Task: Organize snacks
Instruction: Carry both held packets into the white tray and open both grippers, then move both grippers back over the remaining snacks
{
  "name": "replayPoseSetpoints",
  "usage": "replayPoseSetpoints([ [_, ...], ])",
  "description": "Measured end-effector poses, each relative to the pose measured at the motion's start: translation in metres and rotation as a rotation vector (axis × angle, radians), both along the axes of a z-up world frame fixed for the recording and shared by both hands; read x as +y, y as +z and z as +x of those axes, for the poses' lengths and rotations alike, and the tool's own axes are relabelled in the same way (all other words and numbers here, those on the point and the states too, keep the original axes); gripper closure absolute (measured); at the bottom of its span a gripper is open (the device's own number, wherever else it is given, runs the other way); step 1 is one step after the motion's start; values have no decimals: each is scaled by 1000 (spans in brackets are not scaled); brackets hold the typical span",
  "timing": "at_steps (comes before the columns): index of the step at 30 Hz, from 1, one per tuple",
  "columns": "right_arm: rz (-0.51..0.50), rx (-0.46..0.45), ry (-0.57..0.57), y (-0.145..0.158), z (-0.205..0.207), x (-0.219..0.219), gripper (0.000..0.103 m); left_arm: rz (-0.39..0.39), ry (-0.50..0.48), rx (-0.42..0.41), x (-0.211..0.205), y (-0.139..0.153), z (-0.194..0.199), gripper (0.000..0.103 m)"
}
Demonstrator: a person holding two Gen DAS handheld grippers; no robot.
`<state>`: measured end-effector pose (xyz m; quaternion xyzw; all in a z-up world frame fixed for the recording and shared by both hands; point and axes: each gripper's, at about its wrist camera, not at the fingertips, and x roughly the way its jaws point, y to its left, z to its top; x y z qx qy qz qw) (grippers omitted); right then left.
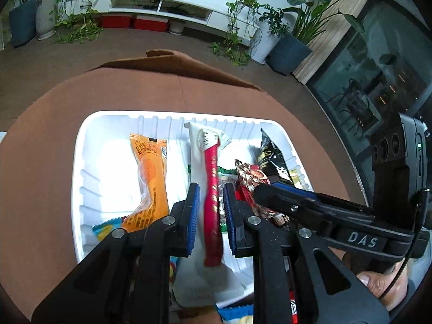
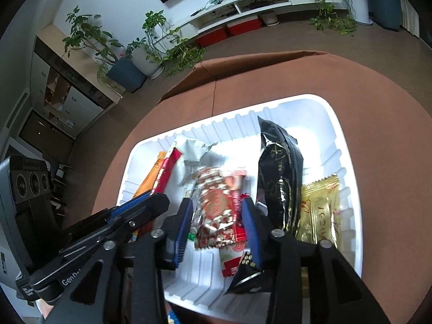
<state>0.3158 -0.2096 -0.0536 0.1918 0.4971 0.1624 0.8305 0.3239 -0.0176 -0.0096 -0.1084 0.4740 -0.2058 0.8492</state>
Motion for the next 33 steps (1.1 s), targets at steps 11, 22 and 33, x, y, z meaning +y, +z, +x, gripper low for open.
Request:
replayPoseSetpoints([
  [11, 261, -196, -116, 56, -104, -76, 4, -51, -9, -122, 21, 50, -80, 0],
  [22, 385, -254, -223, 32, -248, -106, 1, -59, -22, -109, 42, 14, -206, 0],
  [33, 291, -223, -190, 5, -294, -71, 1, -78, 53, 49, 57, -39, -255, 0],
])
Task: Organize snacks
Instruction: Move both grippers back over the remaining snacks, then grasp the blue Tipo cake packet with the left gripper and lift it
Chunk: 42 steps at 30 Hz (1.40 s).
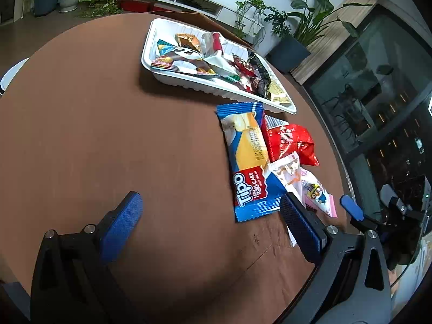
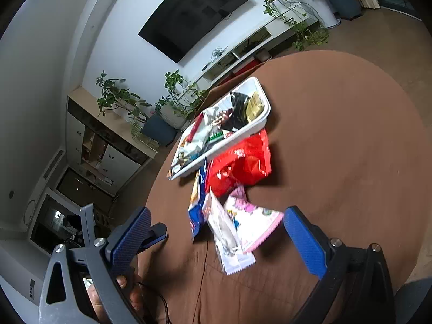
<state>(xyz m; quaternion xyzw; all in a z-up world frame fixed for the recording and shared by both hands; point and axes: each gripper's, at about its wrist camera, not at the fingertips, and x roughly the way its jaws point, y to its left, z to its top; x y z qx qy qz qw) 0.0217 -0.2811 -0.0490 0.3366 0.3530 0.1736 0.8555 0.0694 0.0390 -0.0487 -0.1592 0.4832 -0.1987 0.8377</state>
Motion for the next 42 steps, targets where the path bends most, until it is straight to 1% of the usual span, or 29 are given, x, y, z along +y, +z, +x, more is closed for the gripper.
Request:
replayPoseSetpoints([
  [3, -12, 1, 1, -3, -2, 3, 2, 7, -12, -14, -5, 6, -1, 0],
  [8, -52, -6, 3, -6, -5, 9, 5, 49, -42, -15, -20, 15, 12, 0],
  [12, -70, -5, 10, -8, -6, 11, 9, 80, -67, -19, -36, 23, 29, 0],
  [17, -82, -6, 9, -10, -7, 10, 12, 159, -113, 4, -59, 21, 54, 0],
  [22, -74, -8, 3, -10, -6, 8, 15, 196, -137, 2, -70, 22, 77, 2],
  [24, -69, -5, 1, -11, -7, 8, 16, 213, -143, 4, -72, 20, 82, 6],
  [26, -67, -2, 3, -13, -7, 8, 16, 243, -154, 20, -75, 15, 89, 17],
  [28, -66, -1, 7, -13, -6, 9, 17, 262, -160, 40, -77, 8, 94, 20],
  [30, -67, -3, 8, -15, -7, 9, 17, 274, -163, 47, -78, 3, 97, 25],
  [35, -66, 0, 9, -15, -7, 10, 17, 318, -185, 38, -86, -1, 101, 26],
  [39, -72, -3, 10, -14, -6, 12, 17, 330, -187, 38, -91, -2, 108, 27],
  [42, -79, -4, 11, -13, -6, 15, 17, 381, -205, 22, -99, -3, 109, 27],
])
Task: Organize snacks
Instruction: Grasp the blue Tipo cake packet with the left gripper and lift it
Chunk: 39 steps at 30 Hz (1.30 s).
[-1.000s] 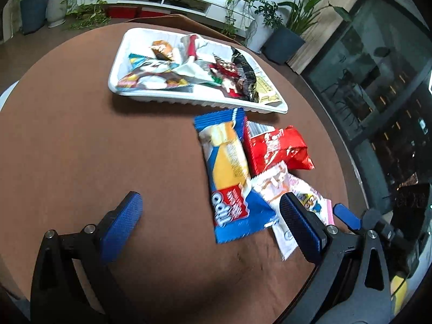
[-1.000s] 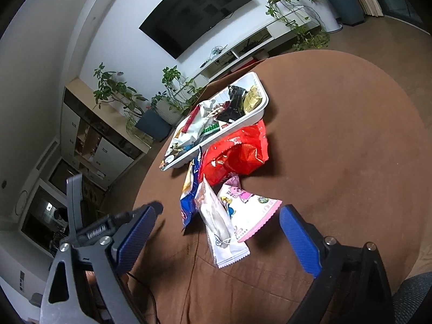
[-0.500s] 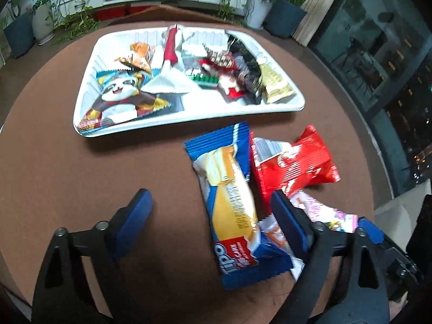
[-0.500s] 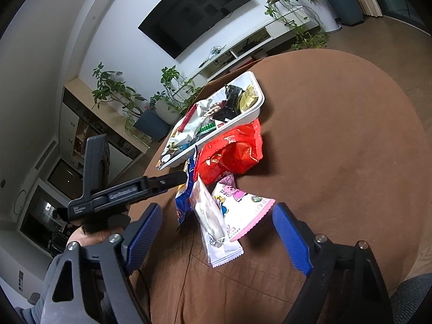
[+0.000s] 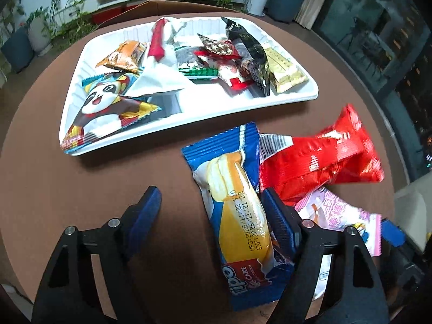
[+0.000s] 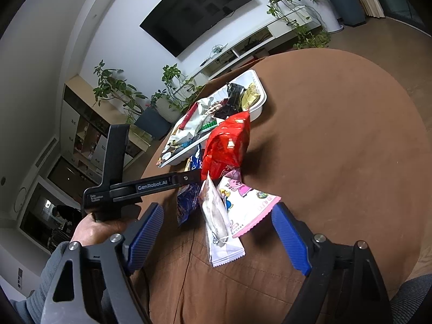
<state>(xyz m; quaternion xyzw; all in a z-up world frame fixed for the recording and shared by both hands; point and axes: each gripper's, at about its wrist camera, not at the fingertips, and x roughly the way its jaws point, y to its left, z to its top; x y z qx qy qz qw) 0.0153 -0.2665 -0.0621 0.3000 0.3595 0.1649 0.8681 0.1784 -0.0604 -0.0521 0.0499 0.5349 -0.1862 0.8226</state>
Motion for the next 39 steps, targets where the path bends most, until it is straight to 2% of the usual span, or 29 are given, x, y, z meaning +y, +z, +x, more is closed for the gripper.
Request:
replayPoseSetpoints([
  [4, -1, -3, -1, 1, 0, 0, 18, 46, -23, -22, -9, -3, -1, 28],
  [6, -6, -2, 0, 1, 1, 1, 18, 81, -40, -36, -13, -4, -1, 33],
  [11, -20, -6, 4, 3, 0, 3, 18, 89, -61, -47, -16, -3, 3, 59],
  [16, -30, -11, 3, 4, -1, 4, 19, 58, -85, -42, -9, -1, -1, 72],
  [22, -50, -12, 8, 5, -1, 5, 20, 34, -92, -48, 8, 0, -18, 74],
  [25, -91, -9, 24, 11, 1, 10, 20, 27, -95, -49, 21, 0, -32, 74],
  [28, -266, -11, 73, 26, 8, 22, 20, 4, -83, -49, 41, 1, -56, 74],
  [30, -386, 20, 123, 29, 19, 29, 21, -7, -74, -48, 54, 1, -70, 74],
  [32, -454, 48, 168, 31, 29, 32, 22, -17, -64, -48, 63, 2, -83, 74],
  [34, -496, 77, 206, 31, 39, 35, 31, -29, -54, -49, 73, 2, -96, 74],
  [39, -616, 110, 317, 27, 62, 54, 39, -31, -47, -56, 74, 1, -109, 74],
])
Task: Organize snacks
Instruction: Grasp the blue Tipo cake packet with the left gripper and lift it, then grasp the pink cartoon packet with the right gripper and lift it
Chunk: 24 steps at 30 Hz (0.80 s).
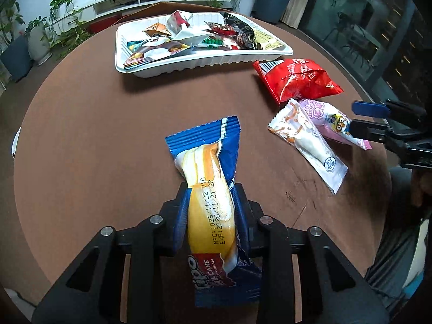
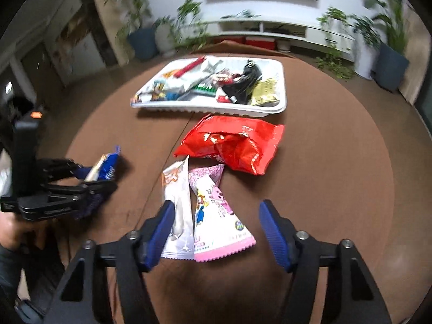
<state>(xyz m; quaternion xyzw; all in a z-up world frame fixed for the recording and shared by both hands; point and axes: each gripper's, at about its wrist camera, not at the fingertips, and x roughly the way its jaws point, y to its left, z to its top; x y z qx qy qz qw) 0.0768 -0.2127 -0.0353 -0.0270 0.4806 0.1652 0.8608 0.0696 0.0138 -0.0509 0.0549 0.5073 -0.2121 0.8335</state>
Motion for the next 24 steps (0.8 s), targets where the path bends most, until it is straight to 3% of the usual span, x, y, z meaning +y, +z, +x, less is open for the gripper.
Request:
replayPoseSetpoints([
  [4, -74, 38, 56, -11, 12, 16, 42, -5, 0, -1, 3, 1, -6, 74],
  [12, -159, 100, 87, -35, 20, 28, 63, -8, -1, -1, 1, 1, -2, 74],
  [16, -147, 90, 85, -35, 19, 27, 65, -7, -2, -2, 0, 1, -1, 74],
  [24, -91, 96, 59, -36, 10, 24, 76, -17, 1, -7, 1, 2, -1, 74],
])
